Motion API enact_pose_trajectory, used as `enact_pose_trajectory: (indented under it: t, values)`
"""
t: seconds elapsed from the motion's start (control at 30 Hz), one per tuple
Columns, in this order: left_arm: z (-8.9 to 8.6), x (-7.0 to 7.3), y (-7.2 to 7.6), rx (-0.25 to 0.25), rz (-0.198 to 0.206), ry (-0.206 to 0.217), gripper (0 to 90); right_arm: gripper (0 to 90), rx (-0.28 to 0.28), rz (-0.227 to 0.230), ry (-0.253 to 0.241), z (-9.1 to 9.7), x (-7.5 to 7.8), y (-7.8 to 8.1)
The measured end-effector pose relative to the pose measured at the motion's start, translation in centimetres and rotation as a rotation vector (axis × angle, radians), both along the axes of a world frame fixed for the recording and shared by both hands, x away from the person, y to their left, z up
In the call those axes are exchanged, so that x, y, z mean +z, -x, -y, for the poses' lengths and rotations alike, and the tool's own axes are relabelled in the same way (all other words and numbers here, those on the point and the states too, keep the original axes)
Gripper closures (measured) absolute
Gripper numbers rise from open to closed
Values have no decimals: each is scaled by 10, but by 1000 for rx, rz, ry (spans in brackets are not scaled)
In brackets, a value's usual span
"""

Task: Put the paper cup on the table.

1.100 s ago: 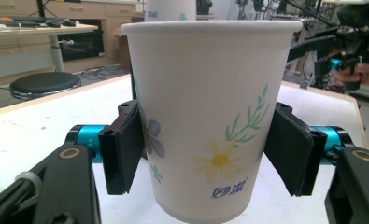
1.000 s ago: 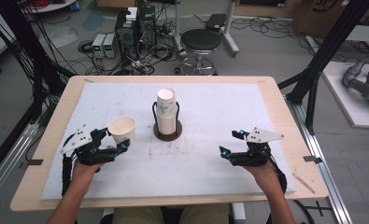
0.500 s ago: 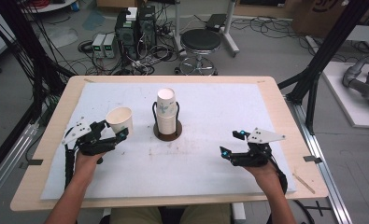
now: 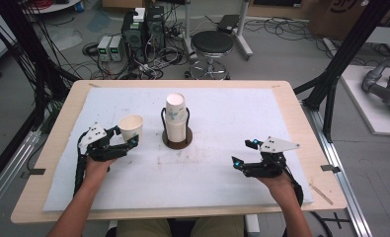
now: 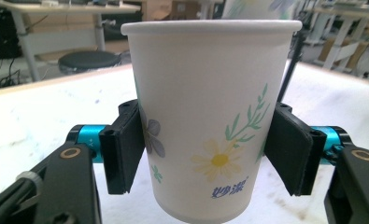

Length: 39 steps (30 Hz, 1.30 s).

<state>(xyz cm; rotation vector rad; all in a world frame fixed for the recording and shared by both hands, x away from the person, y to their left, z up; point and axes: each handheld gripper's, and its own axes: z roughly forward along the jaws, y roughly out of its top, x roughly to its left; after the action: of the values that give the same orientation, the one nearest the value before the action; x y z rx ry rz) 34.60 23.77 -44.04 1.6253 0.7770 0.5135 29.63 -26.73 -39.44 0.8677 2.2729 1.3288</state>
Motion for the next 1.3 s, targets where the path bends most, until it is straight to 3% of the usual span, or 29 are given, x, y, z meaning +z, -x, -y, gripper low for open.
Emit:
enact_pose_trajectory:
  t: [0.27, 0.43, 0.6, 0.7, 0.77, 0.93, 1.0, 1.07, 1.3]
  values:
    - [6, -11, -7, 20, -96, -110, 336, 221, -2, 0, -1, 2, 0, 0]
    - [11, -11, -6, 34, -133, -181, 342, 221, 1, 2, -1, 2, 0, -1]
    - [10, -8, -1, 37, -166, -230, 346, 221, -3, -1, 1, 2, 0, 1]
    - [9, -6, 7, 42, -184, -290, 348, 221, -8, -1, -4, 4, 1, 2]
    - [8, -7, 10, 45, -194, -306, 348, 221, -9, 5, -1, 5, 1, 2]
    - [5, -9, 12, 54, -204, -280, 315, 221, -21, -6, -3, 7, 0, 2]
    - [6, -8, 13, 76, -189, -243, 232, 220, -21, -7, 0, 7, 0, 2]
    - [5, -3, 15, 64, -183, -207, 155, 221, -18, -6, -2, 8, 0, 1]
    - [-12, 11, 36, 43, -97, -98, 155, 220, -27, -20, -8, 10, -2, 2]
